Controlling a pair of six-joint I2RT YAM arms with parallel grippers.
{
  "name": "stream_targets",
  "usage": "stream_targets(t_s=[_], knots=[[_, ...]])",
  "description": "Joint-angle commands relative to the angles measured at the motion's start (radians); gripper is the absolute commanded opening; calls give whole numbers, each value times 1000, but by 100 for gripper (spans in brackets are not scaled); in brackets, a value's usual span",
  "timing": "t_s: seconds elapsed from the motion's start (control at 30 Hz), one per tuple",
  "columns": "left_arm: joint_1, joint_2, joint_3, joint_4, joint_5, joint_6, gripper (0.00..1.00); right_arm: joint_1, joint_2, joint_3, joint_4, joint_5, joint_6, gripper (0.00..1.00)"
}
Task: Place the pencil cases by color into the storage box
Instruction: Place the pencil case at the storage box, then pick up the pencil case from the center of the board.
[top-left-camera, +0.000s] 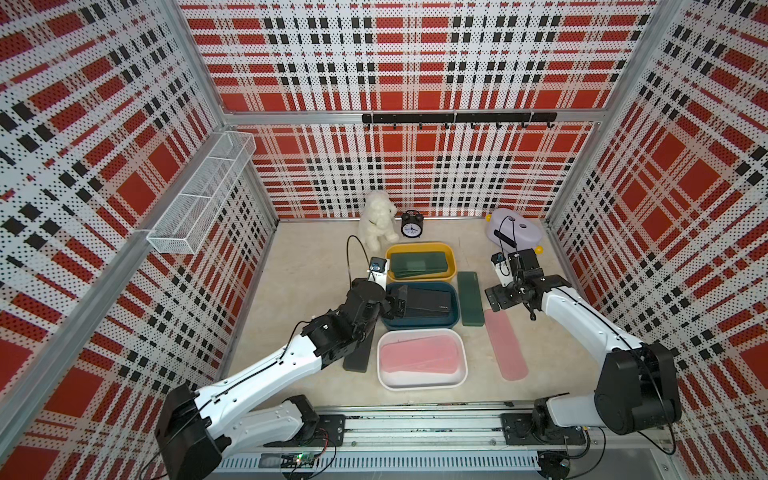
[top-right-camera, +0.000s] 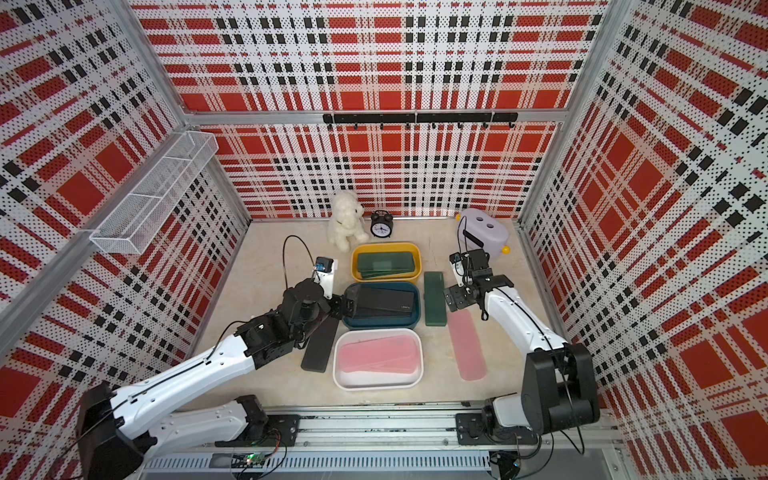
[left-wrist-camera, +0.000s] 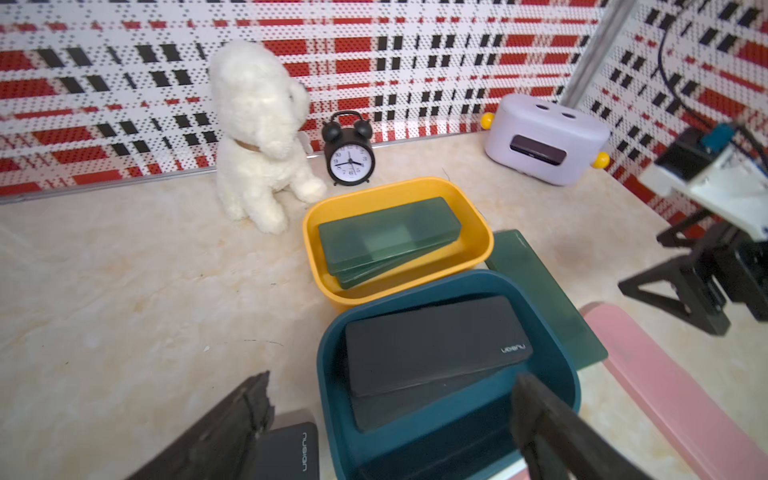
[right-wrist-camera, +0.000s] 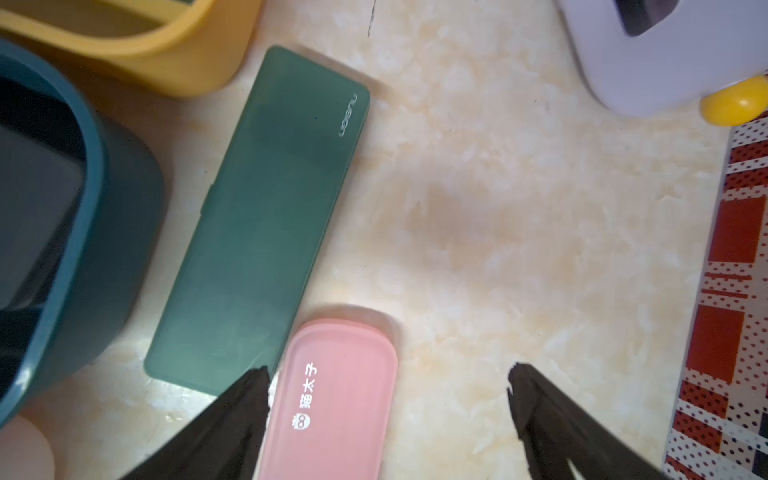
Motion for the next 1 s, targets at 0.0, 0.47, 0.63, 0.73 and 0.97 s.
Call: stream_targets(t_s=[0.0, 0.47, 0.63, 0.73, 0.97], knots=[[64, -35, -24, 108, 51, -56, 95, -8, 19, 10, -69, -9, -23, 96], [171, -12, -66, 117, 108, -66, 95, -8, 28, 7, -140, -47, -20, 98], [174, 10, -58, 121, 121, -58, 95, -10, 43, 8, -190, -44, -39, 100], [174, 17, -54, 121, 130, -53, 95, -10, 43, 9, -193, -43, -45, 100], [175, 14, -68, 119, 131, -55, 95, 7, 127, 29, -256, -36, -98, 100]])
